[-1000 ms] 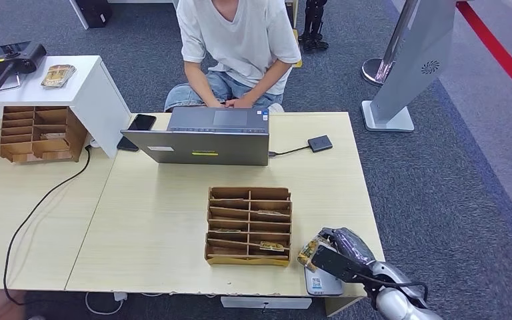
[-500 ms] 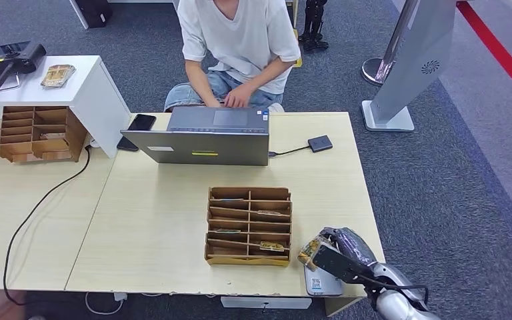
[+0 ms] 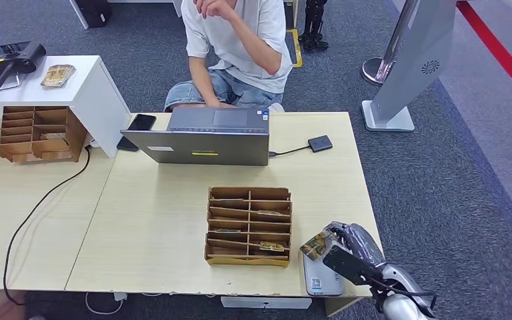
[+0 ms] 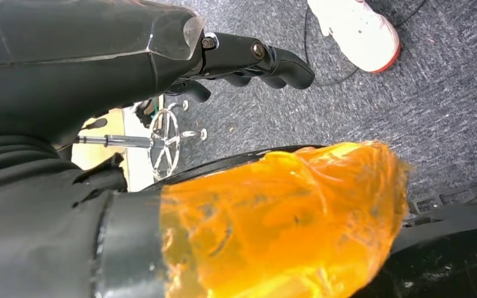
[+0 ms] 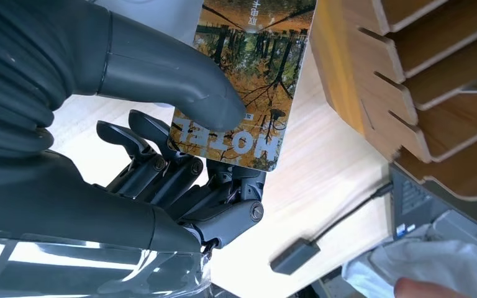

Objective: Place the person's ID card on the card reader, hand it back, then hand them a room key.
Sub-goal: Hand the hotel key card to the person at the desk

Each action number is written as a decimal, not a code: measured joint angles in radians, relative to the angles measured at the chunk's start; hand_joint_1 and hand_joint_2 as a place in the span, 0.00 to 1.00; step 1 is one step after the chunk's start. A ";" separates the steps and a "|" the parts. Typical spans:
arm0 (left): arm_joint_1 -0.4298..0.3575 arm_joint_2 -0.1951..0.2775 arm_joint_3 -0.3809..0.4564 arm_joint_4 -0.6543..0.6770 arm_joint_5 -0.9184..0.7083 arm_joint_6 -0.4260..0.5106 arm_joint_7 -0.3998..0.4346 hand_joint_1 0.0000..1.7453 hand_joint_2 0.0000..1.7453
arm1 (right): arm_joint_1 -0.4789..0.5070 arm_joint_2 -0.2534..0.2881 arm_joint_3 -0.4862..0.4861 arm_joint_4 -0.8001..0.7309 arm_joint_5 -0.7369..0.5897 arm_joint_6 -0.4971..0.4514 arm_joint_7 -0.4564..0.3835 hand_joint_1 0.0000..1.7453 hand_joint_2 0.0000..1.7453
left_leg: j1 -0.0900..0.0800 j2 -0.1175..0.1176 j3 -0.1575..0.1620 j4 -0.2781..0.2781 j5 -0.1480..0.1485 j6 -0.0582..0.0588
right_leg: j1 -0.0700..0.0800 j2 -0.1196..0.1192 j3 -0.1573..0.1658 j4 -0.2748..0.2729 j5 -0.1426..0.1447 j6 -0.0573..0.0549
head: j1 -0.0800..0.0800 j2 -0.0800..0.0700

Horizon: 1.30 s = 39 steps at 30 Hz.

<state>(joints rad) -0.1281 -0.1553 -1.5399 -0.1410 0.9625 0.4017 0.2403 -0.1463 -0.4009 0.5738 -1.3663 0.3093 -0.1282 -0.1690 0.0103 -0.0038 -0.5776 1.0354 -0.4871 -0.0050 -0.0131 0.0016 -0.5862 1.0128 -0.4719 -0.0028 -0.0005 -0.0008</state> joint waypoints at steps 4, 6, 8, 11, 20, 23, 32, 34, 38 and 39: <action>0.000 0.000 0.000 0.000 0.007 0.003 0.000 0.00 0.00 | 0.016 0.001 -0.020 -0.031 0.014 -0.026 -0.018 1.00 1.00 | 0.000 0.000 0.000 0.000 0.000 0.000 | 0.000 0.000 0.000 0.000 0.000 0.000 | 0.000 0.000; 0.000 0.000 0.000 0.000 0.009 0.005 0.000 0.00 0.00 | 0.023 0.004 -0.029 -0.045 0.025 -0.041 -0.026 1.00 1.00 | 0.000 0.000 0.000 0.000 0.000 0.000 | 0.000 0.000 0.000 0.000 0.000 0.000 | 0.000 0.000; 0.000 0.000 0.000 0.000 0.010 0.006 0.000 0.00 0.00 | 0.029 0.009 -0.036 -0.056 0.035 -0.054 -0.034 1.00 1.00 | 0.000 0.000 0.000 0.000 0.000 0.000 | 0.000 0.000 0.000 0.000 0.000 0.000 | 0.000 0.000; 0.000 -0.001 0.000 0.000 0.013 0.006 0.000 0.00 0.00 | 0.036 0.019 -0.044 -0.070 0.046 -0.069 -0.048 1.00 1.00 | 0.000 0.000 0.000 0.000 0.000 0.000 | 0.000 0.000 0.000 0.000 0.000 0.000 | 0.000 0.000; 0.000 -0.006 0.000 0.000 0.022 0.008 0.000 0.00 0.00 | 0.050 0.051 -0.057 -0.116 0.069 -0.111 -0.094 1.00 1.00 | 0.000 0.000 0.000 0.000 0.000 0.000 | 0.000 0.000 0.000 0.000 0.000 0.000 | 0.000 0.000; 0.000 -0.007 0.000 0.000 0.023 0.008 0.000 0.00 0.00 | 0.050 0.064 -0.057 -0.131 0.072 -0.127 -0.110 1.00 1.00 | 0.000 0.000 0.000 0.000 0.000 0.000 | 0.000 0.000 0.000 0.000 0.000 0.000 | 0.000 0.000; 0.000 -0.008 0.000 0.000 0.025 0.011 0.000 0.00 0.00 | 0.047 0.100 -0.057 -0.165 0.083 -0.176 -0.140 1.00 1.00 | 0.000 0.000 0.000 0.000 0.000 0.000 | 0.000 0.000 0.000 0.000 0.000 0.000 | 0.000 0.000; 0.000 -0.008 0.000 0.000 0.026 0.011 0.000 0.00 0.00 | 0.041 0.106 -0.057 -0.173 0.084 -0.189 -0.147 1.00 1.00 | 0.000 0.000 -0.001 0.000 0.000 0.000 | 0.000 0.000 0.000 0.000 0.000 0.000 | 0.000 0.000; 0.000 -0.009 0.000 0.000 0.027 0.011 0.000 0.00 0.00 | 0.020 0.119 -0.057 -0.184 0.089 -0.209 -0.156 1.00 1.00 | 0.000 0.000 -0.001 0.000 0.000 0.000 | 0.000 0.000 0.000 0.000 0.000 0.000 | 0.000 0.000; 0.000 -0.009 0.000 0.000 0.027 0.011 0.000 0.00 0.00 | 0.015 0.122 -0.057 -0.185 0.092 -0.215 -0.156 1.00 1.00 | 0.000 0.000 -0.001 0.000 0.000 0.000 | 0.000 0.000 0.000 0.000 0.000 0.000 | 0.000 0.000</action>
<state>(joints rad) -0.1283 -0.1640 -1.5400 -0.1408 0.9894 0.4131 0.2403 -0.1317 -0.2789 0.5167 -1.5518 0.4012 -0.3431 -0.3251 0.0103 -0.0038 -0.5781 1.0352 -0.4871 -0.0050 -0.0131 0.0017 -0.5863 1.0128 -0.4720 -0.0028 -0.0004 -0.0008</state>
